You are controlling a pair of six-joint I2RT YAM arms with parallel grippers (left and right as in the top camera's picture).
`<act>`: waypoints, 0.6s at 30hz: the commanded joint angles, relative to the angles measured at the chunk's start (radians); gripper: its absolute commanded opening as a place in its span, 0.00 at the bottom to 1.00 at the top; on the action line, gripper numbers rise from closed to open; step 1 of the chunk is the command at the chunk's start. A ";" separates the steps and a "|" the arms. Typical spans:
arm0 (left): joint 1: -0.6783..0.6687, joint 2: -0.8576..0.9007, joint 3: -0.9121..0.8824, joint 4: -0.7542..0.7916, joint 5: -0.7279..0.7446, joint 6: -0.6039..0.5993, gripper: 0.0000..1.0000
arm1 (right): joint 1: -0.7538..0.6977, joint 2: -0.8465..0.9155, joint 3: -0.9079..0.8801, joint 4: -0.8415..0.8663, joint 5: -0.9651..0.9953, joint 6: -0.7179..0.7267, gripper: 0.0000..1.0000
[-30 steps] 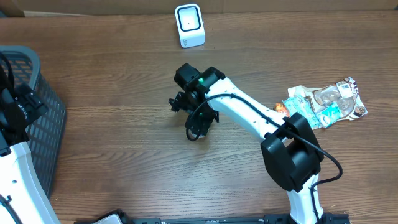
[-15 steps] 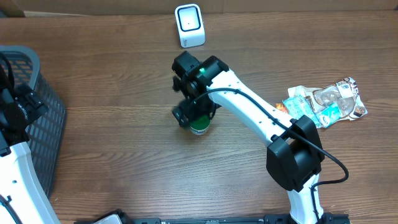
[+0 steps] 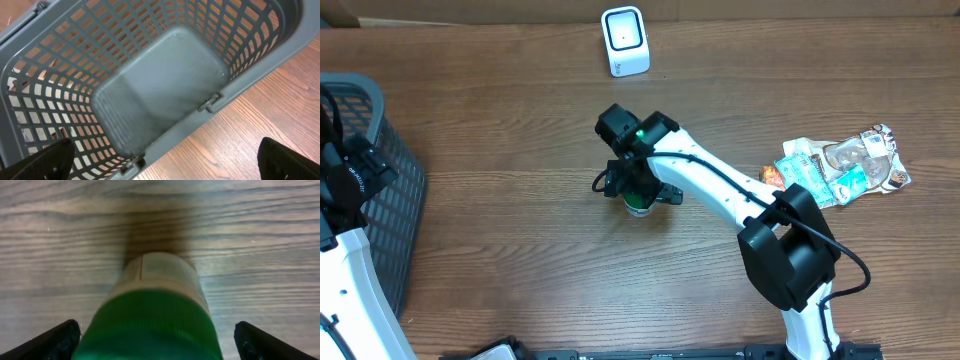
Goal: Scan the item barcode
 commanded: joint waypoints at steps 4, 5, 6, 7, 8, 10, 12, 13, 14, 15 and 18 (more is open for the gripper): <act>0.004 0.002 0.008 0.001 0.001 0.016 0.99 | 0.003 -0.032 -0.014 0.022 0.035 0.016 0.99; 0.004 0.002 0.008 0.001 0.001 0.016 1.00 | 0.003 -0.032 -0.014 0.022 0.034 0.002 0.97; 0.004 0.002 0.009 0.001 0.001 0.016 1.00 | 0.003 -0.032 -0.014 0.019 0.035 -0.002 0.96; 0.004 0.002 0.009 0.000 0.001 0.016 0.99 | 0.001 -0.032 -0.014 0.016 0.035 -0.005 0.96; 0.004 0.002 0.008 0.001 0.001 0.016 1.00 | 0.001 -0.032 -0.014 0.015 0.035 -0.005 0.94; 0.004 0.002 0.008 0.001 0.001 0.016 1.00 | 0.001 -0.032 -0.014 0.015 0.034 -0.013 0.88; 0.004 0.002 0.009 0.000 0.001 0.016 1.00 | 0.001 -0.032 -0.014 0.016 0.031 -0.045 0.85; 0.004 0.002 0.008 0.001 0.001 0.016 1.00 | 0.001 -0.032 -0.014 0.015 0.027 -0.058 0.82; 0.004 0.002 0.009 0.001 0.001 0.016 1.00 | 0.001 -0.032 -0.014 0.013 0.026 -0.062 0.80; 0.004 0.002 0.009 0.001 0.001 0.016 0.99 | 0.001 -0.032 -0.011 0.008 0.026 -0.063 0.79; 0.004 0.002 0.009 0.001 0.001 0.016 0.99 | 0.001 -0.032 0.001 -0.004 0.015 -0.098 0.79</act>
